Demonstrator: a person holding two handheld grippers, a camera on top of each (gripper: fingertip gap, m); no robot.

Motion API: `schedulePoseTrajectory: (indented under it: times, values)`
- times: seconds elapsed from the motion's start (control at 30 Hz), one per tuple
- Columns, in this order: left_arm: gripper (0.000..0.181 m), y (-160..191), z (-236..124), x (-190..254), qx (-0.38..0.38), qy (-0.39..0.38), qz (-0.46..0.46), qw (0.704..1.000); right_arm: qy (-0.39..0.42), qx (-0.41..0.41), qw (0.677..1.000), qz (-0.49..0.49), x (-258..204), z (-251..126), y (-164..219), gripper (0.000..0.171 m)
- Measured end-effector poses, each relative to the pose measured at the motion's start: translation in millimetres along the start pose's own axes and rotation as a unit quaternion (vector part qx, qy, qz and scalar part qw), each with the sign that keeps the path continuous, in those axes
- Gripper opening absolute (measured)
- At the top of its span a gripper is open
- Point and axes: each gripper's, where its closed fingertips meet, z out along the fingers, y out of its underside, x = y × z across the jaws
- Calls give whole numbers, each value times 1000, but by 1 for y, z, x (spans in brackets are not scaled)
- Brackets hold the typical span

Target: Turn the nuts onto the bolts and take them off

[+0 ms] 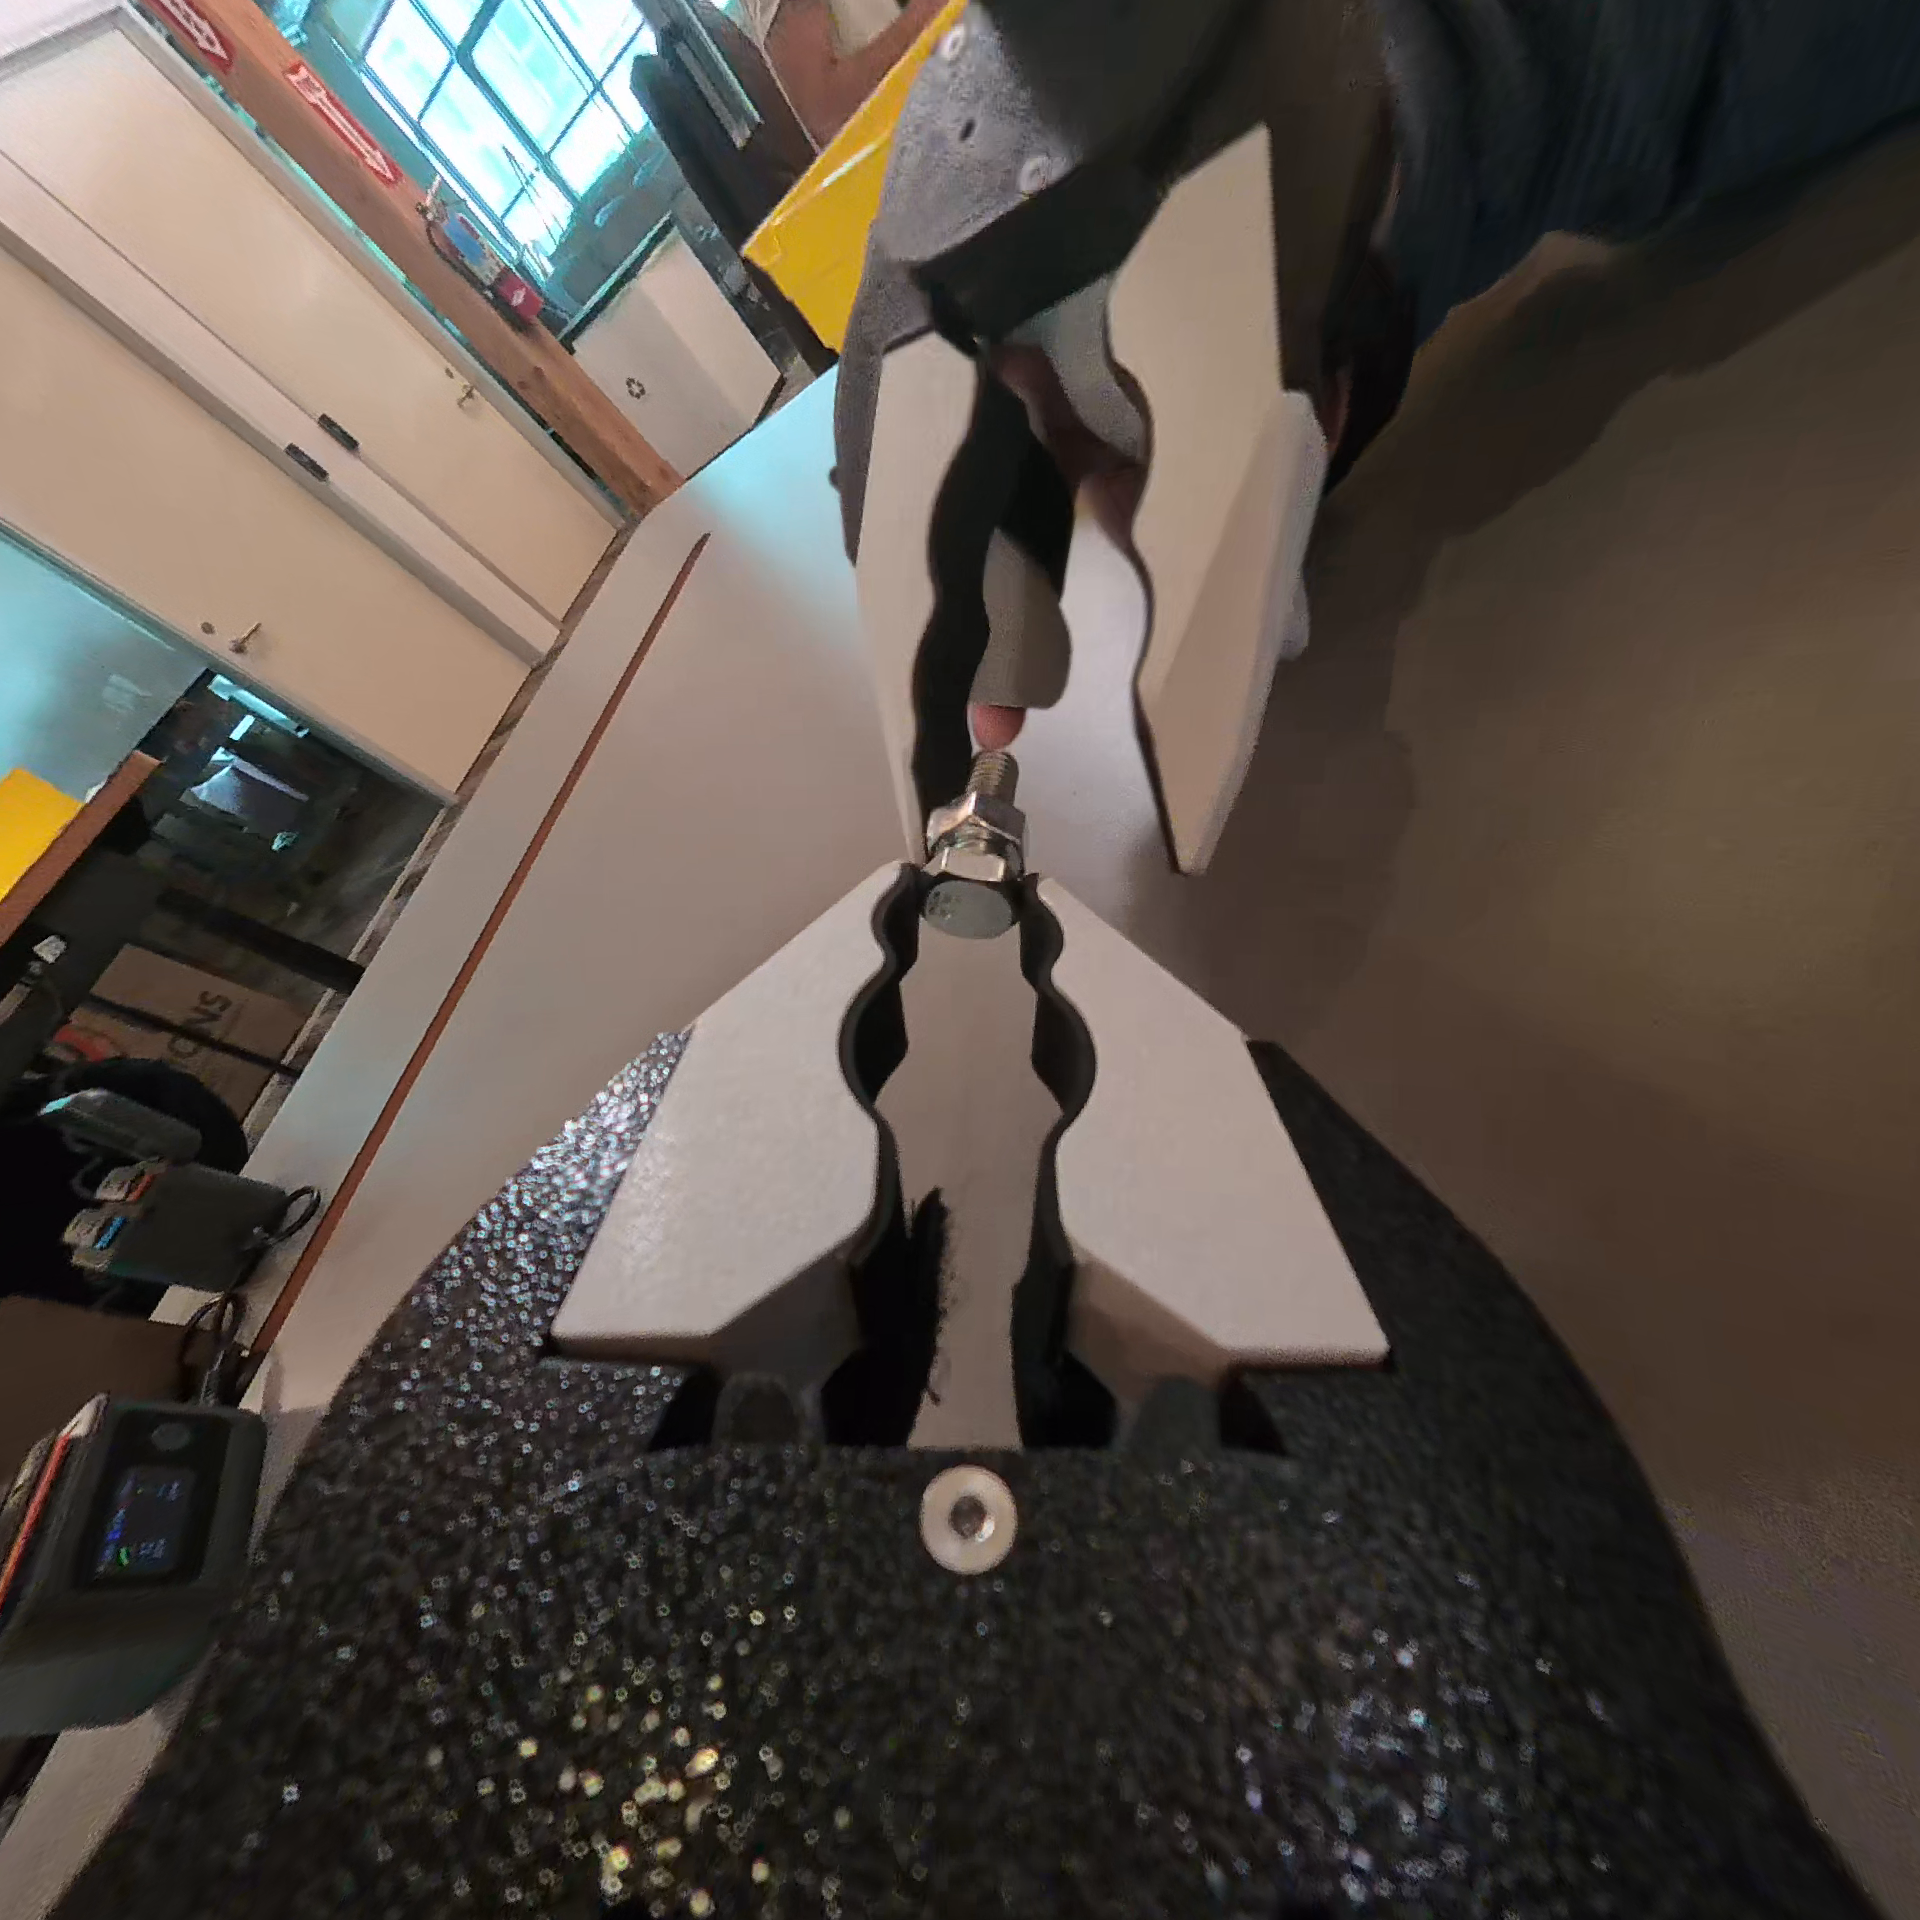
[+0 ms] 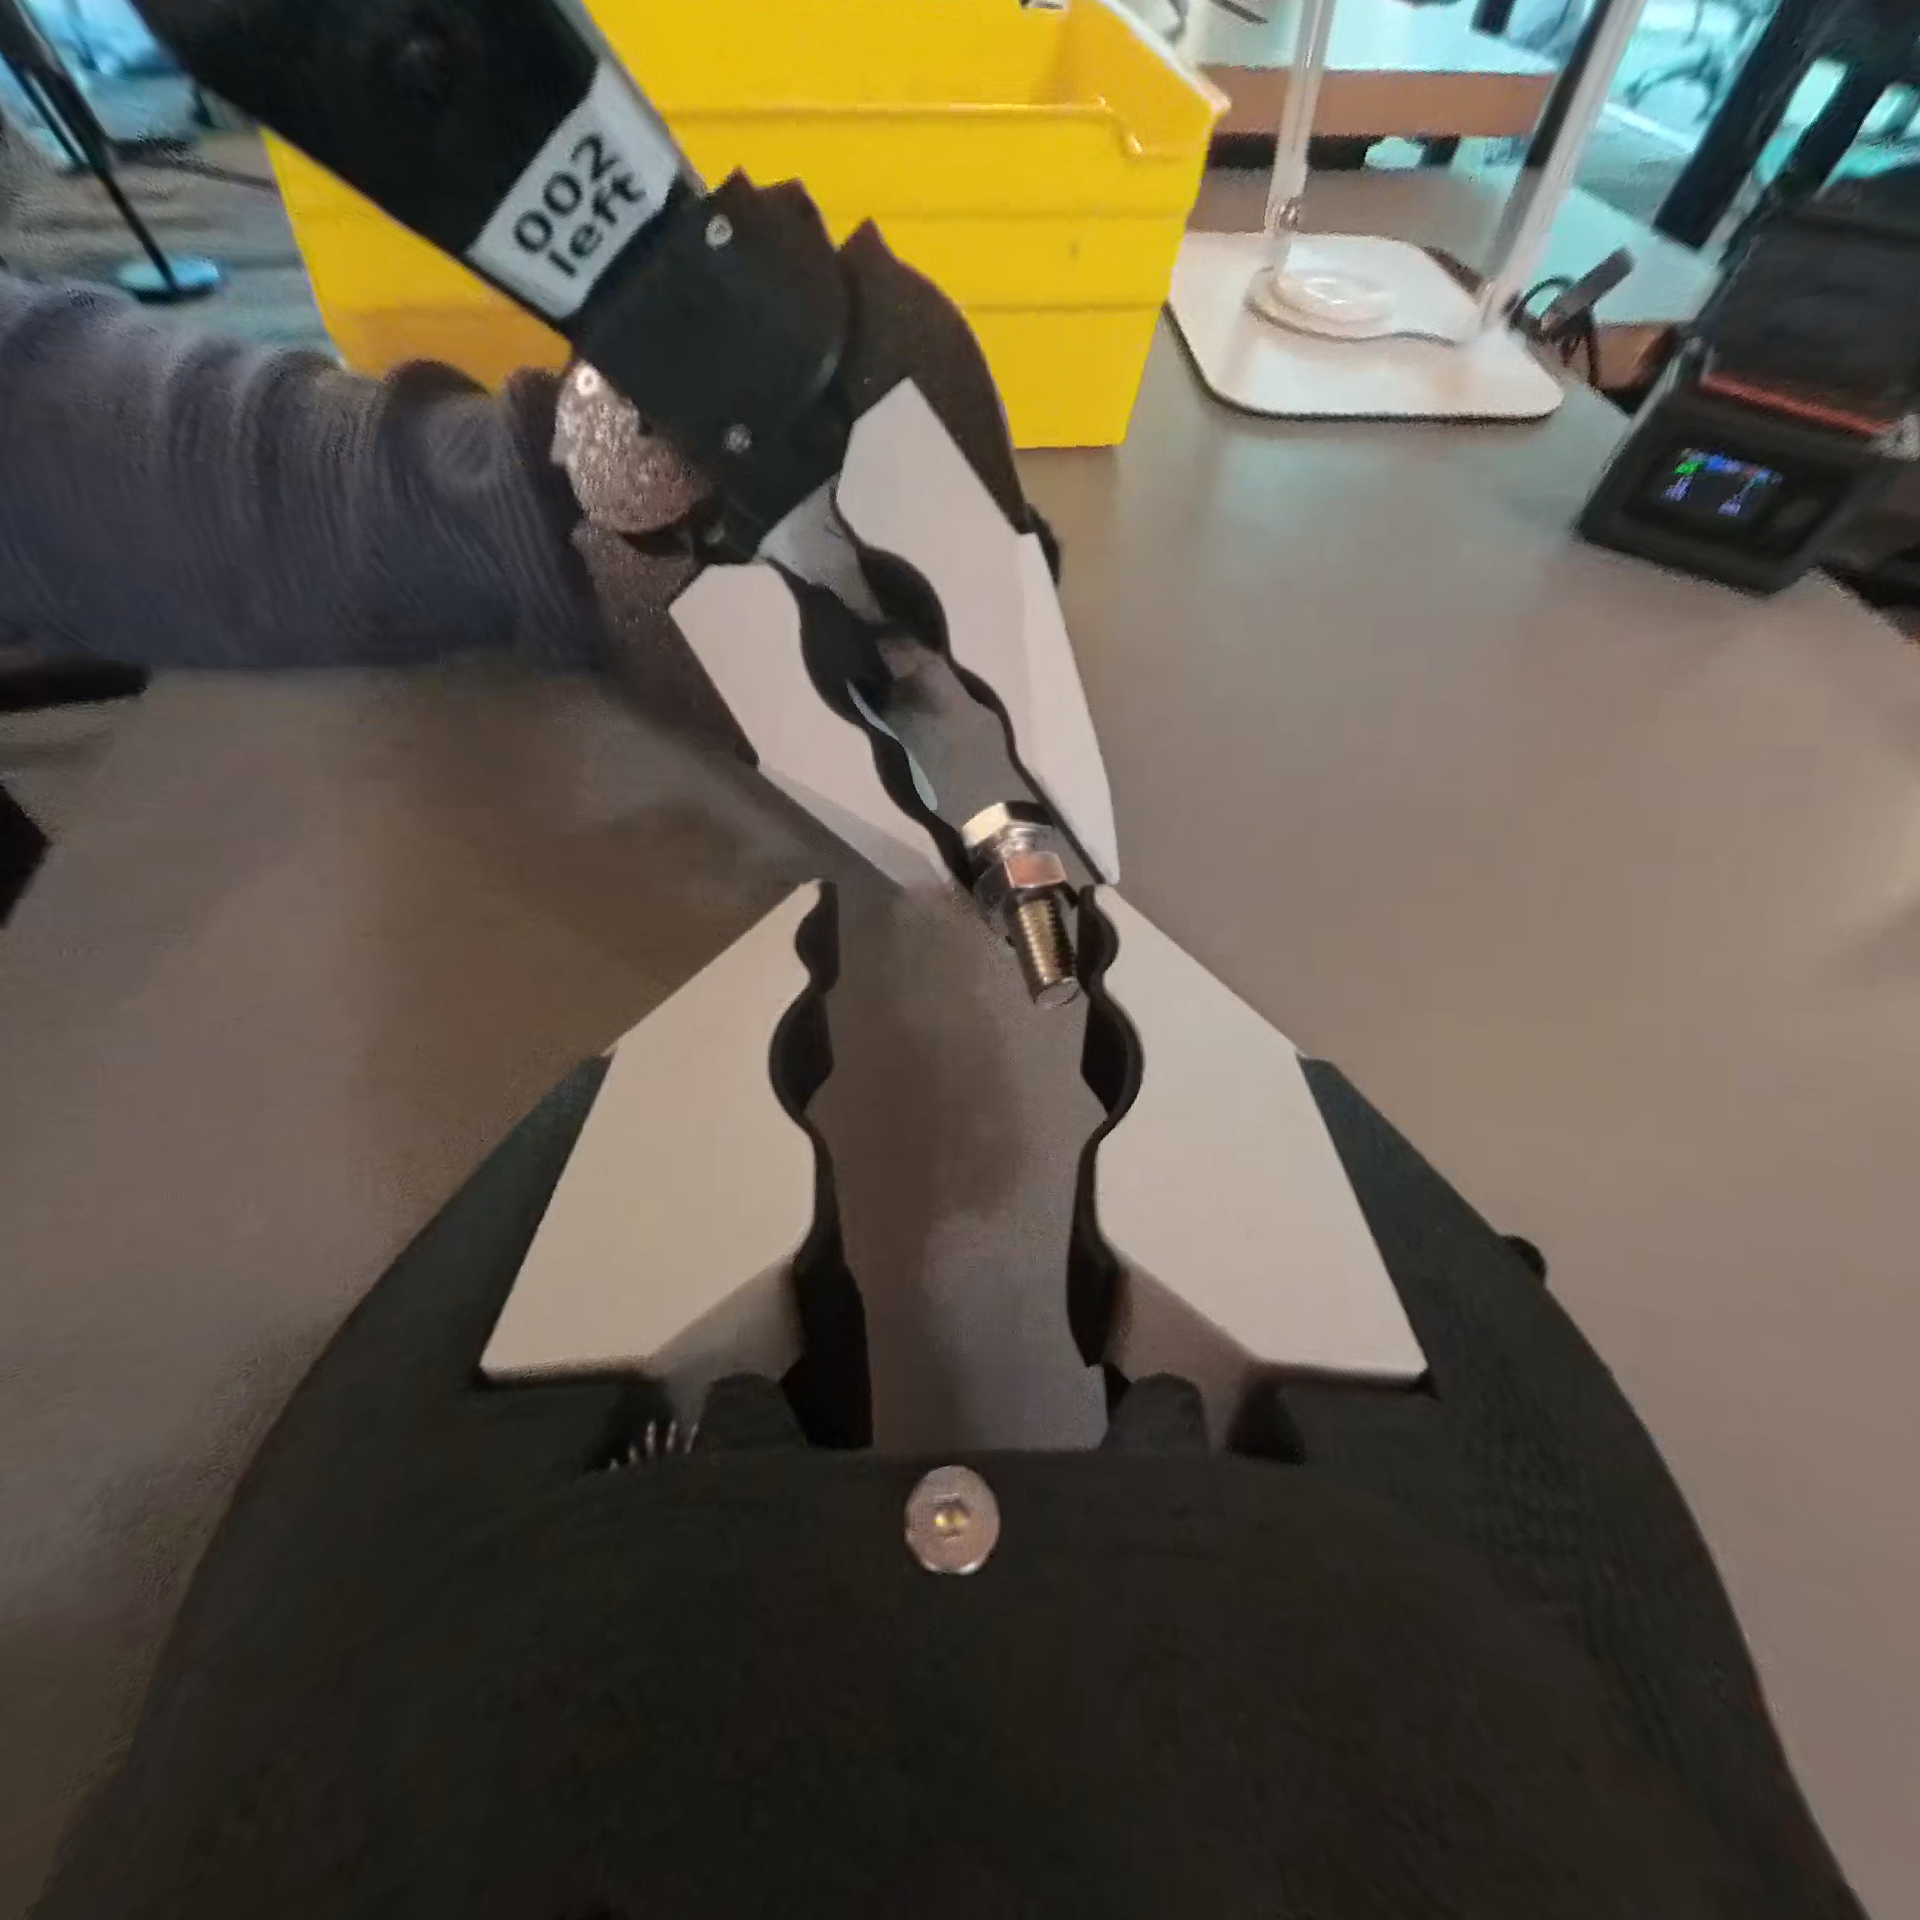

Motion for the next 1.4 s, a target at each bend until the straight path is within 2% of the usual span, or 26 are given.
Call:
schedulePoseTrajectory:
  times: [0.03,0.17,0.3,0.47,0.67,0.77,0.87,0.97,1.03,1.07,1.13,1.2,1.3,1.4]
  values:
    - [17,-1,-1,0,4,2,-1,1000,7,-1,1000,-27,-1,0,0,45]
    - [17,1,1,3,-5,9,-1,1000,17,-10,999,-41,1,0,3,39]
    - [18,12,4,10,-46,22,17,999,69,-45,993,-86,10,2,12,16]
    - [25,13,6,0,-53,-32,32,998,96,-63,990,-88,20,1,17,16]
    - [16,15,7,10,-74,1,40,996,104,-93,982,-131,19,1,25,16]
    - [16,18,8,8,-88,-5,39,995,111,-93,984,-101,22,2,26,17]
    - [16,19,11,6,-96,-12,46,994,72,-104,992,-27,15,4,30,38]
    - [16,19,10,6,-89,-3,23,996,84,-88,987,-108,12,4,23,39]
    - [16,19,10,6,-90,-3,17,996,62,-37,982,-173,-6,2,6,20]
    - [16,19,10,6,-89,-2,18,996,70,-24,983,-171,-6,2,0,22]
    - [16,19,10,6,-88,-2,16,996,102,-49,984,-135,10,0,5,36]
    - [16,19,10,6,-87,-1,15,996,113,-76,986,-93,21,-1,17,40]
    - [16,19,10,7,-89,0,19,996,91,-95,988,-83,14,4,23,33]
    - [16,20,10,7,-91,1,17,996,57,-23,984,-167,-13,5,-4,26]
